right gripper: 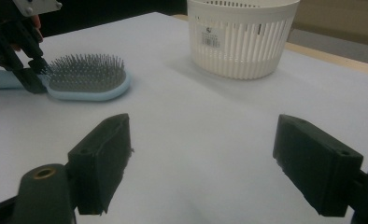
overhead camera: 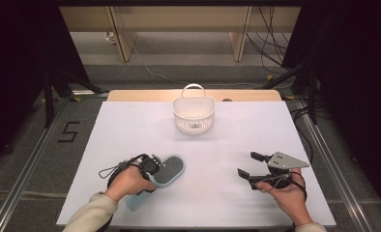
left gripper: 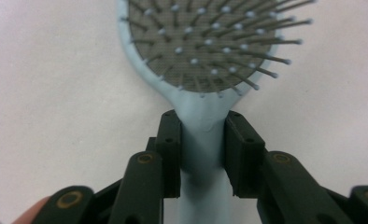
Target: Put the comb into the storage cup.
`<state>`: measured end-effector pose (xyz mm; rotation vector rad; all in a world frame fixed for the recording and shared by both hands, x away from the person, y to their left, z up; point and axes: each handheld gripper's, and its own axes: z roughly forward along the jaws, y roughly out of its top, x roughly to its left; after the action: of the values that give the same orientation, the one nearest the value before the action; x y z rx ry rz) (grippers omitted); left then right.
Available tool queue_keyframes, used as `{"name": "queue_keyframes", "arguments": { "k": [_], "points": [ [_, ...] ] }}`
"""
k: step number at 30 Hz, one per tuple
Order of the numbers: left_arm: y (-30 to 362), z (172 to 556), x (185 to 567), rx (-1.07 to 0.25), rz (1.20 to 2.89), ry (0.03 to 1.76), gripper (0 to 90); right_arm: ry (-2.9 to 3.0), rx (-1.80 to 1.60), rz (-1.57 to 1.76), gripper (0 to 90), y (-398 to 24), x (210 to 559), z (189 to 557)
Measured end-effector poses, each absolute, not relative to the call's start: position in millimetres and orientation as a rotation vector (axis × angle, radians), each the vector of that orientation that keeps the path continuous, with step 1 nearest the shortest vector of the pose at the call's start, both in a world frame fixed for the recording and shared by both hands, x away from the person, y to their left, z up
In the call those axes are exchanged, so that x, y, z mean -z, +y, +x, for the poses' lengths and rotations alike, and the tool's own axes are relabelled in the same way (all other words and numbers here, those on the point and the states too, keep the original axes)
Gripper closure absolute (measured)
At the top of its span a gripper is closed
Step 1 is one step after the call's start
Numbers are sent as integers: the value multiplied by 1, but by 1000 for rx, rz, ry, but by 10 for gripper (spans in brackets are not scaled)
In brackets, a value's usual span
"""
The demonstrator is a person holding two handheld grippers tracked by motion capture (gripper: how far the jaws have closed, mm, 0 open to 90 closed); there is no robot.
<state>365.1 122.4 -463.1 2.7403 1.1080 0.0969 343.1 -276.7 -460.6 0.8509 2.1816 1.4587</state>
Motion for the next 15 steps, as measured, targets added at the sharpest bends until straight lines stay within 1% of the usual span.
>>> {"name": "queue_keyframes", "arguments": {
  "k": [15],
  "points": [
    [124,362,463,-118,2730,1075,699,2179,-1457,853,203,-277,460,343]
  ]
}}
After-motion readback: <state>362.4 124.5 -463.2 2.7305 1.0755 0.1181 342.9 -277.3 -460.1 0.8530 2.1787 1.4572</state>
